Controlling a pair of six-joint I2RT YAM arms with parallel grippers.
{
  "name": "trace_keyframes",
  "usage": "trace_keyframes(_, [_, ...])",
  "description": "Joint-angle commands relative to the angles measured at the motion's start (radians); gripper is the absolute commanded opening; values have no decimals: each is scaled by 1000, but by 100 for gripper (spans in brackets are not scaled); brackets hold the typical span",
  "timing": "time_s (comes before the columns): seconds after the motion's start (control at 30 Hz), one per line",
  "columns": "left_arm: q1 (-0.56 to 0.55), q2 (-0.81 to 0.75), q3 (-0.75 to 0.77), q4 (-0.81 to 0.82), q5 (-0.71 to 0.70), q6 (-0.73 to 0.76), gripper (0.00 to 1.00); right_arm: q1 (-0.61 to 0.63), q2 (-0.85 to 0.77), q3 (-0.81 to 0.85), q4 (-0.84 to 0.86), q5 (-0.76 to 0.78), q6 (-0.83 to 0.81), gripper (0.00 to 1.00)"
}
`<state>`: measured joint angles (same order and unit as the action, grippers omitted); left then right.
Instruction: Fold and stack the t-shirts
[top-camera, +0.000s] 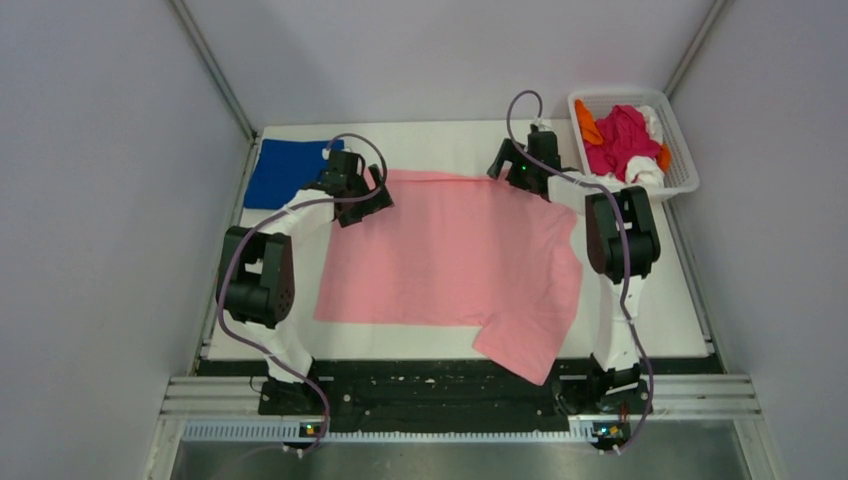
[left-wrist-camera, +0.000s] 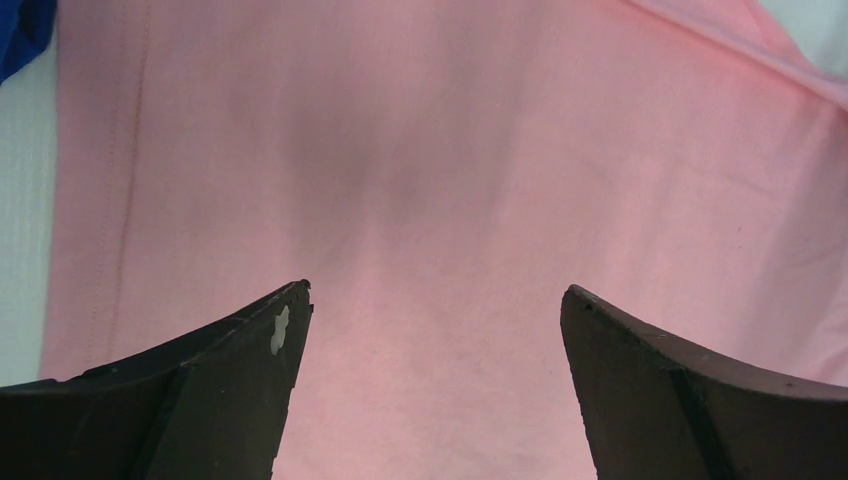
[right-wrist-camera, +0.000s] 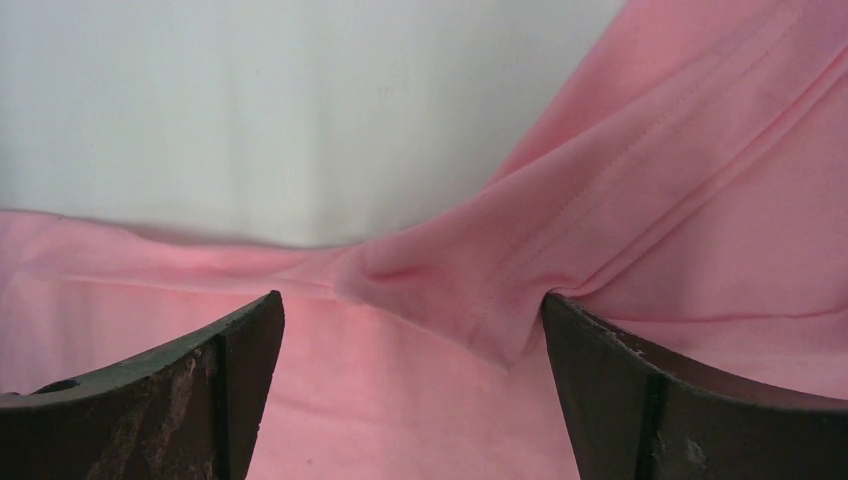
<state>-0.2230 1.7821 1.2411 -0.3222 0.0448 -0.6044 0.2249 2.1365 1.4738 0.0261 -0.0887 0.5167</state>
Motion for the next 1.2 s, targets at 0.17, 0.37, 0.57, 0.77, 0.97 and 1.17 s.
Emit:
trace_keyframes(0.17, [4, -6, 3, -7, -34, 6, 99, 5, 136, 148, 351, -75, 107, 99])
trace_keyframes(0.37, [4, -14, 17, -37, -85, 12, 99, 7, 331, 419, 370, -107, 136, 99])
trace_keyframes(0.57, [3, -26, 23, -40, -81, 12, 99, 7, 392, 619, 232, -42, 1, 99])
trace_keyframes(0.77, [4, -43, 21, -36, -81, 12, 99, 7, 227, 489, 125, -25, -147, 99])
trace_keyframes(0.97, [4, -65, 34, -41, -85, 10, 99, 8, 38, 279, -3, 139, -182, 99])
trace_keyframes(1.17, [4, -71, 39, -46, -95, 6, 99, 5, 10, 166, -6, 162, -168, 99])
